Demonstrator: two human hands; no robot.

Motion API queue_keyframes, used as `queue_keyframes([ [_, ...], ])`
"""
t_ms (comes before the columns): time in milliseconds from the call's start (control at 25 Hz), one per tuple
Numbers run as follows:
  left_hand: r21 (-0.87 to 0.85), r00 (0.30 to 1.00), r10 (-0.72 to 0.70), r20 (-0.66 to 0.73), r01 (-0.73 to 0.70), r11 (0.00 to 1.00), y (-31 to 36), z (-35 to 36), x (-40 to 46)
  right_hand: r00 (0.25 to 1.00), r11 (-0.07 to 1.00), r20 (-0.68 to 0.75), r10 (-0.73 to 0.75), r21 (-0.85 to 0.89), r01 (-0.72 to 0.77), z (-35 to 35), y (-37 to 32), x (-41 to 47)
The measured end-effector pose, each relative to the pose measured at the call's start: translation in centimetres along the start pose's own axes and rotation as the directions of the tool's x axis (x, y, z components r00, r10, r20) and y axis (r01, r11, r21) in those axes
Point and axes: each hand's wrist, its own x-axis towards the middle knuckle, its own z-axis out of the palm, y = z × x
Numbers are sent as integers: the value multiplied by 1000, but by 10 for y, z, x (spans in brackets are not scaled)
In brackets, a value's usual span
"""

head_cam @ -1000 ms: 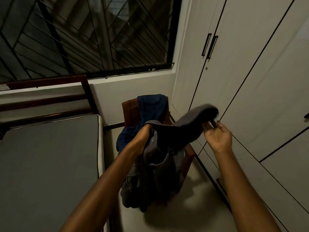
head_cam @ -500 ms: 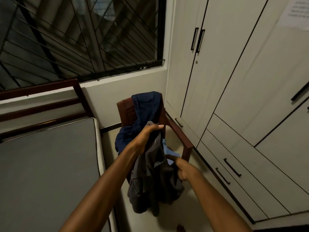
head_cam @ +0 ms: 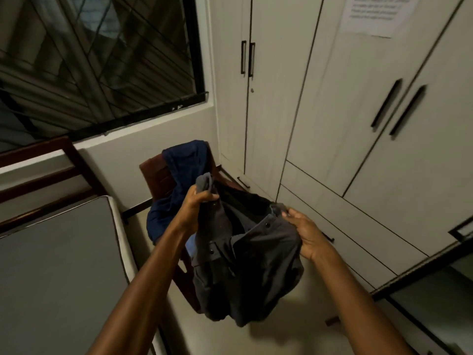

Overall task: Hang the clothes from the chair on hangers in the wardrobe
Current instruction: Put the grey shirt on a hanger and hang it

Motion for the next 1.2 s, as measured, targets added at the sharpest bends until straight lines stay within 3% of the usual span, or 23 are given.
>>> queue_keyframes([
  [80, 60, 996, 58, 62, -61, 996, -4, 21, -7, 990, 991, 42, -134, 11, 134, -3, -18, -35],
  [160, 28, 997, 71, 30, -72, 997, -10, 56, -18, 968, 971, 81, -237, -22, 239, -17, -31, -75],
  [280, -132, 987, -1, -159, -20, 991, -14, 118, -46, 948, 948, 60, -312, -50, 315, -46, -47, -136],
  [400, -305, 988, -55, -146, 8, 952, -14, 171, -75, 930, 931, 54, -363, -9, 364, -76, -57, -196],
  [600, -395, 999, 0, 39, 16, 919, -13, 268, -119, 887, 887, 3, -462, 24, 462, -144, -73, -294],
  [800, -67, 941, 73, 329, -54, 996, 1, 359, -174, 748, 750, -72, -660, -18, 661, -204, -102, -387],
  [880, -15, 919, 51, 391, -49, 999, -5, 391, -180, 691, 704, -144, -709, -71, 707, -231, -116, -418],
  [1000, 110, 810, 18, 586, -102, 989, -19, 436, -177, 603, 645, -240, -761, -171, 745, -271, -134, -460],
  [1200, 140, 662, 100, 743, -300, 944, -27, 516, -180, 473, 569, -322, -820, -368, 735, -329, -162, -507],
])
